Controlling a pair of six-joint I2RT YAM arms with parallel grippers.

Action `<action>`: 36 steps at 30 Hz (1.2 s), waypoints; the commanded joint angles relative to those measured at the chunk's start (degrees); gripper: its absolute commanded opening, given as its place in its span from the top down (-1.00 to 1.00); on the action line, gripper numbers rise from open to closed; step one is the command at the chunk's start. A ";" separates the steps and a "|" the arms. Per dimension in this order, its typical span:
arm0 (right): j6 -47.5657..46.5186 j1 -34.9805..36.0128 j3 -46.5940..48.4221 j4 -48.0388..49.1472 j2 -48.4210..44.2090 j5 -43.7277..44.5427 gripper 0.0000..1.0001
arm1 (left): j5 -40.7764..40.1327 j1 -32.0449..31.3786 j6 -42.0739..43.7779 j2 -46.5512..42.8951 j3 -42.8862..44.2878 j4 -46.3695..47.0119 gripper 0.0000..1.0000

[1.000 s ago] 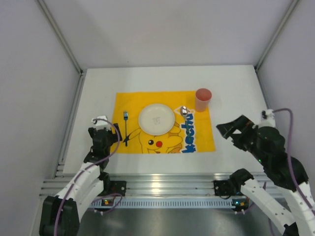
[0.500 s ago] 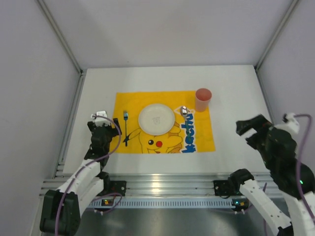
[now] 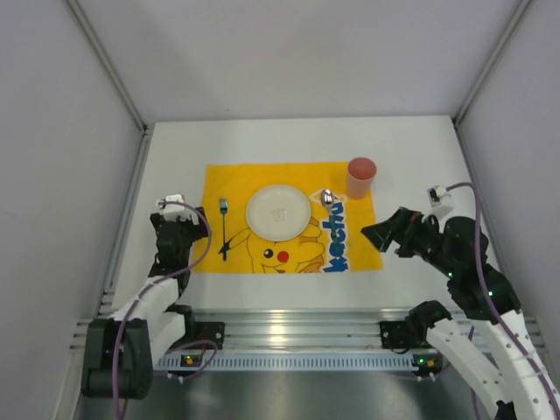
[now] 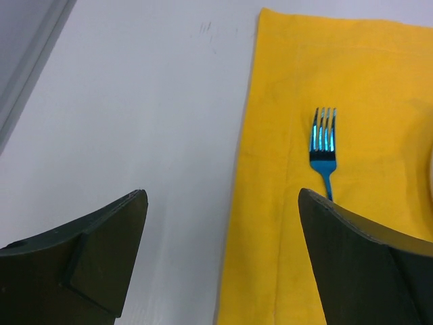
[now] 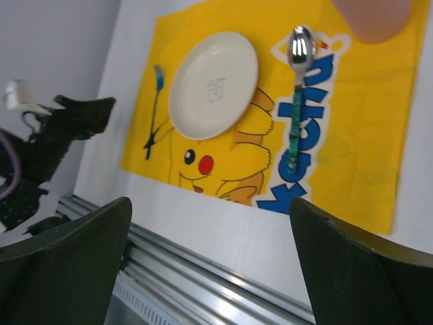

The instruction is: Set the dinner table for one person

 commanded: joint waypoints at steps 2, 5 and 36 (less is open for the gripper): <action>-0.07 0.41 0.60 3.56 -5.36 -7.03 -1.00 | 0.80 1.38 2.37 10.05 0.97 13.26 -0.97; 1.34 0.41 0.07 -0.58 -8.96 -3.52 -0.99 | 0.45 1.38 1.33 18.49 3.15 19.60 -0.96; -38.87 -10.74 -7.90 44.35 31.80 33.56 -1.00 | 5.99 1.56 1.68 37.23 7.47 34.72 -0.97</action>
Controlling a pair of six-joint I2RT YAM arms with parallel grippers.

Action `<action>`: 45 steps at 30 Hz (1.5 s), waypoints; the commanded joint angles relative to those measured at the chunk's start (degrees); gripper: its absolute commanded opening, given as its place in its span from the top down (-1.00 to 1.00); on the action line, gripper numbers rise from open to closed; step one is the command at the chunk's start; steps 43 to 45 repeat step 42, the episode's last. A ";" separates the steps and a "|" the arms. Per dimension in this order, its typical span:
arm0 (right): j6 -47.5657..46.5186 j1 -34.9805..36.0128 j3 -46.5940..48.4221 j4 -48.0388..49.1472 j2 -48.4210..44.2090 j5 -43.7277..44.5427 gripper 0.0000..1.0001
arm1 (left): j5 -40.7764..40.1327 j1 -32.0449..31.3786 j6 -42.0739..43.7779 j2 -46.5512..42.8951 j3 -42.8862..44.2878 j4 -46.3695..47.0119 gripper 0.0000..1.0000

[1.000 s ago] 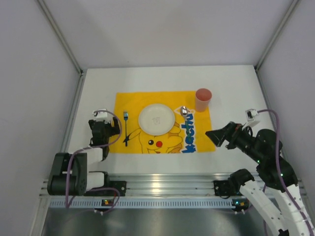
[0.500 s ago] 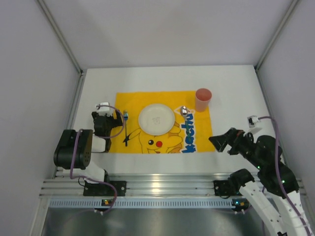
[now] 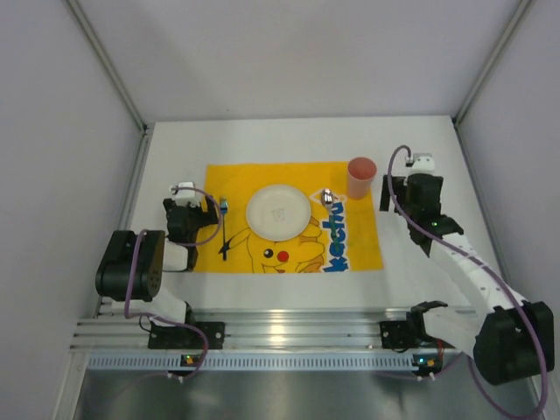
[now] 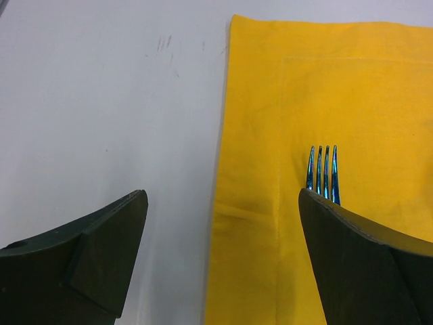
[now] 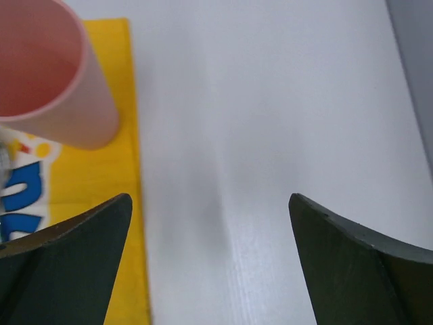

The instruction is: Set the dinner table for one person

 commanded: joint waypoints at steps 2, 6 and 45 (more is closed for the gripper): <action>-18.26 -4.78 -13.73 36.05 4.64 6.98 -1.00 | 1.02 0.18 0.33 -0.65 0.54 4.36 -0.97; -14.41 -10.67 -18.20 51.89 12.73 -7.55 -1.00 | 1.02 0.27 0.33 -0.65 0.46 4.28 -0.97; -9.13 -14.37 -26.71 78.56 23.55 -15.17 -1.00 | 0.94 0.27 0.33 -0.65 0.46 4.36 -0.97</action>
